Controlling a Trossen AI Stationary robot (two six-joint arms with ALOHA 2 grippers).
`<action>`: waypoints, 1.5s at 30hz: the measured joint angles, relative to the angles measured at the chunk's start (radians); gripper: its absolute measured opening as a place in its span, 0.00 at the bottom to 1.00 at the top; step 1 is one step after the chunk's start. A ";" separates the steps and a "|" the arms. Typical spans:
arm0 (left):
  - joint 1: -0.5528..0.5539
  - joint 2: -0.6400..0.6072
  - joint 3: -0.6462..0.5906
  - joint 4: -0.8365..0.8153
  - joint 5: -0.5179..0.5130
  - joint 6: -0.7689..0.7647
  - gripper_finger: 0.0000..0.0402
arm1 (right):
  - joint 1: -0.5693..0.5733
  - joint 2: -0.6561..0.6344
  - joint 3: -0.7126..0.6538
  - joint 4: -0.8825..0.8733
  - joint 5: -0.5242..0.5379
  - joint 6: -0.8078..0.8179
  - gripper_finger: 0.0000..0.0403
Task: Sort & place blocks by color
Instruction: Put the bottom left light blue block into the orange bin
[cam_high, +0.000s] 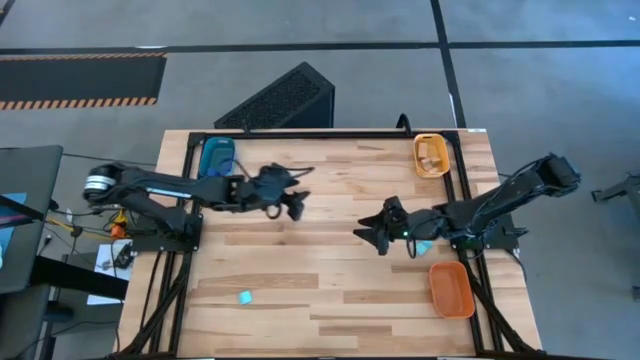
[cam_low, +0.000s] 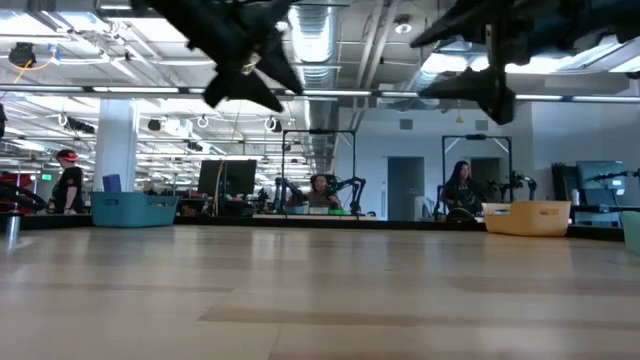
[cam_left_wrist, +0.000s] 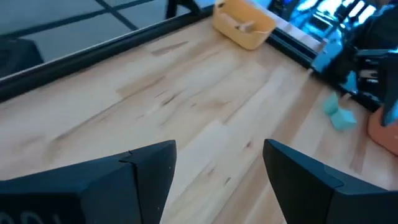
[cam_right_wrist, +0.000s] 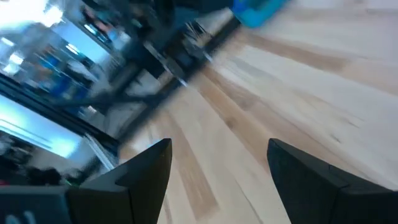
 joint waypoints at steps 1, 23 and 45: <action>-0.003 -0.031 -0.028 -0.006 -0.006 -0.013 0.57 | -0.008 0.014 0.000 0.033 -0.001 -0.003 0.71; -0.468 -0.151 -0.440 -0.109 0.082 -1.061 0.57 | -0.116 0.176 0.083 0.040 -0.150 0.091 0.71; -0.620 0.105 -0.438 0.226 0.052 -1.123 0.58 | -0.009 0.367 0.223 0.000 -0.164 0.109 0.71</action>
